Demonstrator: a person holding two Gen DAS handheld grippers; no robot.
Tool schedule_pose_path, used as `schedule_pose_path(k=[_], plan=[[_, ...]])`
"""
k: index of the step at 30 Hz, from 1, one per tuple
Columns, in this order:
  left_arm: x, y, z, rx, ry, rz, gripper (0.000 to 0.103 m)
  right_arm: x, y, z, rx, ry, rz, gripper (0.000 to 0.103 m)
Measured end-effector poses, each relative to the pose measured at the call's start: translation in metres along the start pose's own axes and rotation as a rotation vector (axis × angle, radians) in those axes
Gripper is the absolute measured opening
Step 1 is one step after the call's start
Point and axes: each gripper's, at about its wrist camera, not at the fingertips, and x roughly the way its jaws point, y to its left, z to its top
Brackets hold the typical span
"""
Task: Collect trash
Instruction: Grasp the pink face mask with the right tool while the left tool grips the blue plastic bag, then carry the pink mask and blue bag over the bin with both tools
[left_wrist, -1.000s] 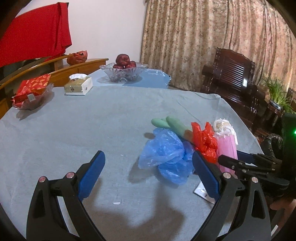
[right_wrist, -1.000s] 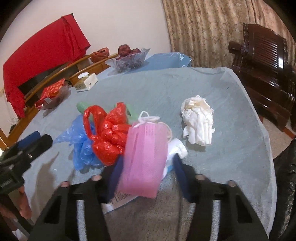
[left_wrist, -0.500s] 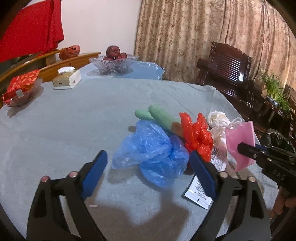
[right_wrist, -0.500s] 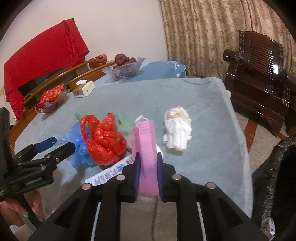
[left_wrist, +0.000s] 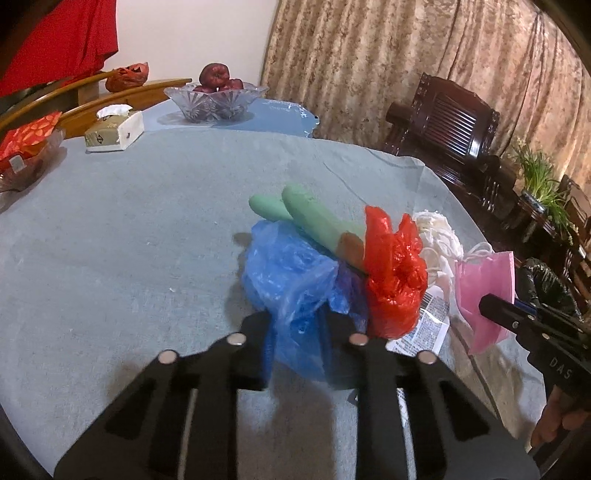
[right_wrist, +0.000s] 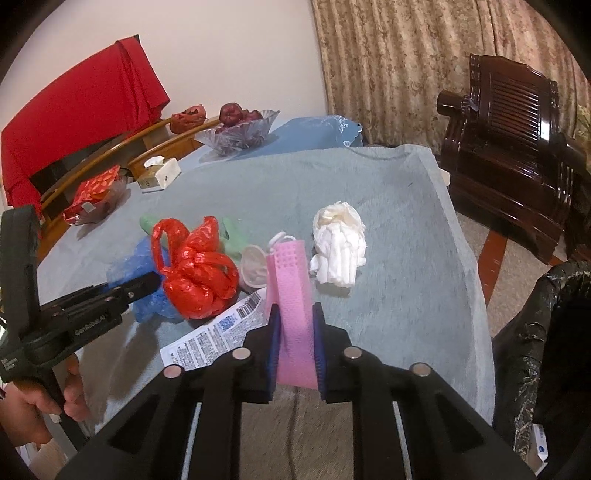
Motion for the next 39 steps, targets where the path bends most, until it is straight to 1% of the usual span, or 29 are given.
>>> schedule_pose_path(k=[3,6,15,20,28,39], plan=[[-0.008,-0.001,-0.001,0.009,-0.014,0.018,0.007,-0.003,0.002,0.0,-0.004,-0.004,0.001,0.016],[-0.019,0.0,-0.001,0.012,-0.029,0.036,0.005,-0.008,0.004,0.001,-0.008,-0.013,0.001,0.016],[-0.057,0.007,0.003,0.004,-0.079,0.077,0.004,-0.028,0.014,0.005,-0.013,-0.039,0.012,0.016],[-0.083,0.002,0.005,0.017,-0.127,0.088,0.004,-0.044,0.018,0.008,-0.019,-0.057,0.021,0.016],[-0.112,-0.013,0.012,0.04,-0.172,0.045,0.004,-0.07,0.022,0.012,-0.025,-0.095,0.03,0.016],[-0.131,-0.054,0.013,0.09,-0.202,-0.041,0.004,-0.108,0.014,0.01,-0.005,-0.141,0.013,0.016]])
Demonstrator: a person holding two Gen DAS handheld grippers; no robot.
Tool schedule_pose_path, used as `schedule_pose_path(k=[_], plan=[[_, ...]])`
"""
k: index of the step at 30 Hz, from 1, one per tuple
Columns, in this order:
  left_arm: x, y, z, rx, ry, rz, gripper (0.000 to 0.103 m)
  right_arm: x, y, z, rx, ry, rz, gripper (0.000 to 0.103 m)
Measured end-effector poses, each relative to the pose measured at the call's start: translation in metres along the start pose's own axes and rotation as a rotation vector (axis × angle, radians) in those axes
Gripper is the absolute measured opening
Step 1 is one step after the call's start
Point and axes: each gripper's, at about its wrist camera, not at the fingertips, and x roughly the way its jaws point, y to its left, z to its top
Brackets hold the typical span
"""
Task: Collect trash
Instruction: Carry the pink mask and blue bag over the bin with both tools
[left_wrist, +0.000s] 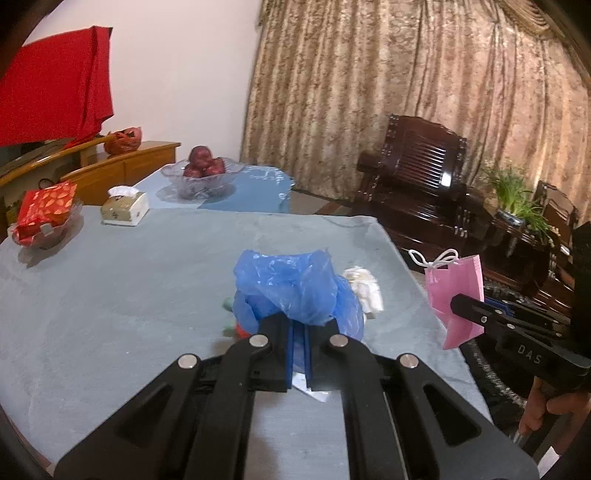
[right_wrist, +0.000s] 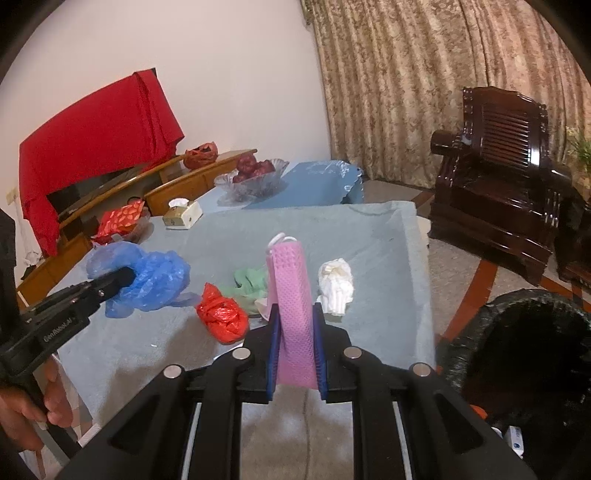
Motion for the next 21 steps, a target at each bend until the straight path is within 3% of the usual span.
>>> schedule_pose_path(k=[21], plan=[[0.001,-0.095,0.004,0.102,-0.011,-0.206,0.004,-0.074,-0.059,-0.009,0.081,-0.069,-0.124,0.016]])
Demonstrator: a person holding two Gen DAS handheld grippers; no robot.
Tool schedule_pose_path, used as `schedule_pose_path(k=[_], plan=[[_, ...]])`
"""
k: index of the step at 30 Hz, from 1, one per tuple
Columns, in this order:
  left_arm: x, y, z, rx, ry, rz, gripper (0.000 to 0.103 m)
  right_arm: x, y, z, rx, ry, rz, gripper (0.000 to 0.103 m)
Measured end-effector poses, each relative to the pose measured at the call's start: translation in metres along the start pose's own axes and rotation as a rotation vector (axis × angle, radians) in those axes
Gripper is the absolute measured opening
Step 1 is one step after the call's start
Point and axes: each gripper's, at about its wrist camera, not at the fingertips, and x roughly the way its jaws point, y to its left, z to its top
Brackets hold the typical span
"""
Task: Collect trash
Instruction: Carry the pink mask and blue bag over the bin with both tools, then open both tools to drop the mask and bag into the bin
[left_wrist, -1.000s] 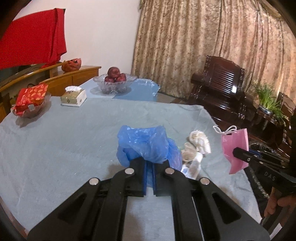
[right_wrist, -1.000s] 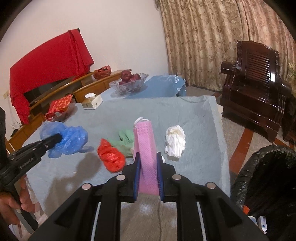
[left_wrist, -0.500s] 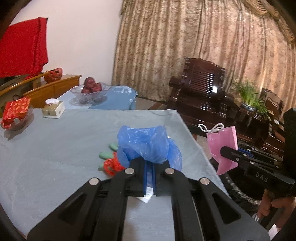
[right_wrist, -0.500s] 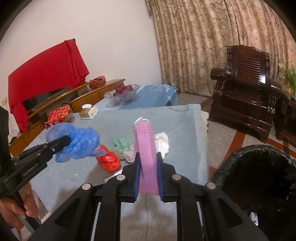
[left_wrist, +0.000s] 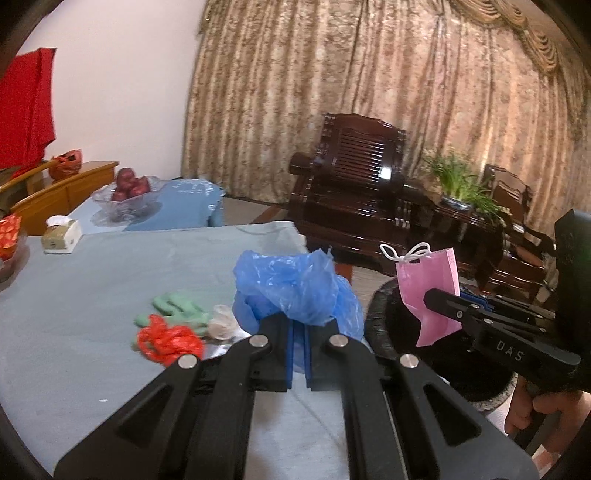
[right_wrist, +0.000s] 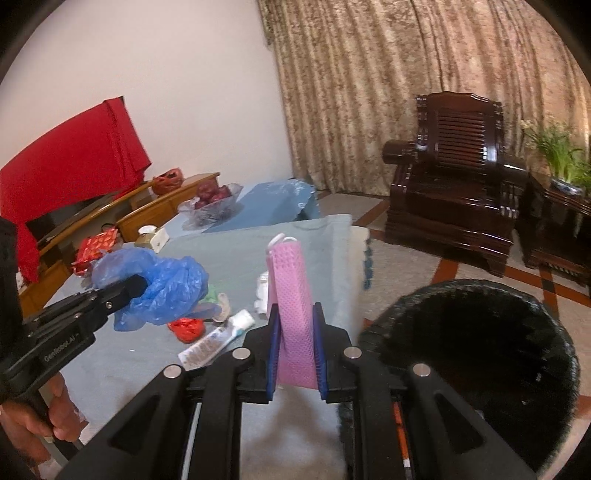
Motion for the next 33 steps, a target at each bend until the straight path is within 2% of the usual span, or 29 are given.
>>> schedule_pose_path(k=[24,33], plan=[[0.061,-0.123,-0.018,0.13,0.076,-0.252,0.004,-0.066,-0.109,-0.028,0.122,-0.015,-0.264,0.016],[0.09,-0.152,-0.027,0.162,0.119,-0.292,0.004,-0.073,-0.141,-0.04,0.157,0.01,-0.321,0.016]])
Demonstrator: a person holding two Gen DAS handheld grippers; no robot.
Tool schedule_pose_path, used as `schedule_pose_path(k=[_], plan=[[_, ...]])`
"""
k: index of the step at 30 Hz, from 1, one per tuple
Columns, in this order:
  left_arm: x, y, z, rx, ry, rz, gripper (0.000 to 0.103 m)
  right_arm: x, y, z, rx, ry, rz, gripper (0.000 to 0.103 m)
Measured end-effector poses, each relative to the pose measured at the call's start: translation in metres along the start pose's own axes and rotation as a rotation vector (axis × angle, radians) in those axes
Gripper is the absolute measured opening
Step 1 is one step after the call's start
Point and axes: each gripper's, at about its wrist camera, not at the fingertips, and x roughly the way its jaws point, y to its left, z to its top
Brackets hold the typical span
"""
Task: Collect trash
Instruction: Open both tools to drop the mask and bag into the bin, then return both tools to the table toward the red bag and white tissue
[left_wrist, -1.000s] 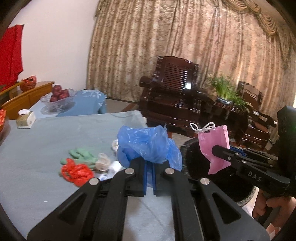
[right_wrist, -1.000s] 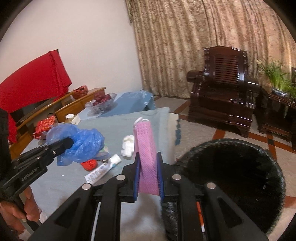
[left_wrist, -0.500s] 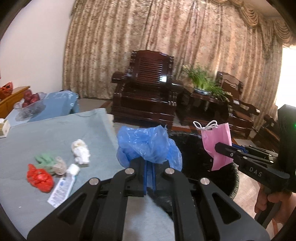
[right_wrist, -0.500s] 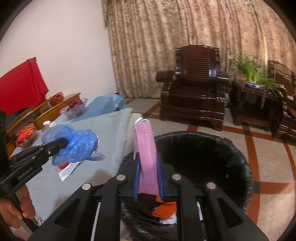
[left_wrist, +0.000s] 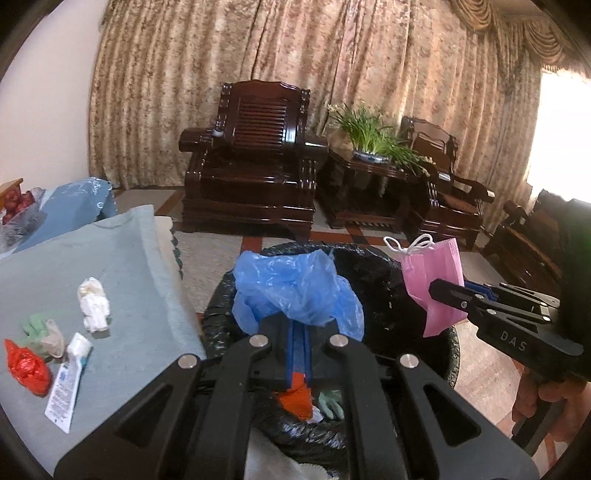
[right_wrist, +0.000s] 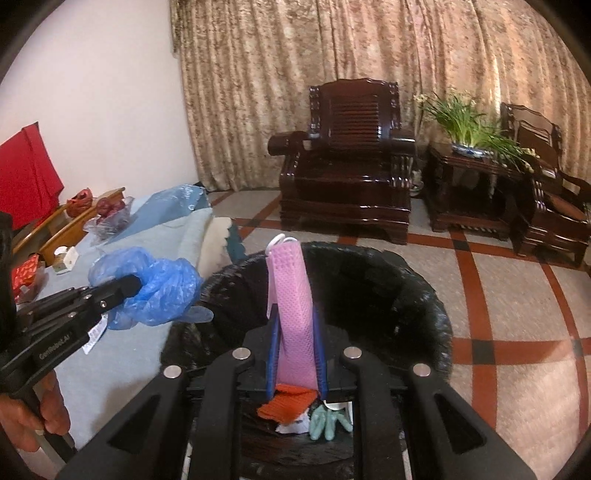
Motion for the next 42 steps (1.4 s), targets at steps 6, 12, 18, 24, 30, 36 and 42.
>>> schedule_pose_path(k=[6,12,18,24,30,36,42], plan=[[0.016,-0.008,-0.003,0.001,0.022,-0.014,0.006,0.007,-0.016,-0.004,0.023,0.02,-0.031,0.016],[0.023,-0.005,-0.005,-0.014,0.041,-0.049,0.035,0.015,-0.033,-0.007,0.076,0.044,-0.055,0.035],[0.017,0.003,-0.007,-0.033,0.038,-0.028,0.057,0.012,-0.037,-0.01,0.083,0.039,-0.074,0.067],[-0.008,0.029,-0.005,-0.069,-0.009,0.044,0.08,0.006,-0.023,-0.009,0.049,0.005,-0.096,0.096],[-0.045,0.061,-0.007,-0.081,-0.056,0.152,0.087,0.005,0.006,-0.002,0.005,-0.014,-0.049,0.097],[-0.08,0.098,-0.014,-0.115,-0.083,0.262,0.089,0.014,0.046,0.002,-0.028,-0.013,0.03,0.097],[-0.114,0.142,-0.024,-0.16,-0.092,0.382,0.09,0.03,0.091,0.006,-0.077,0.0,0.111,0.097]])
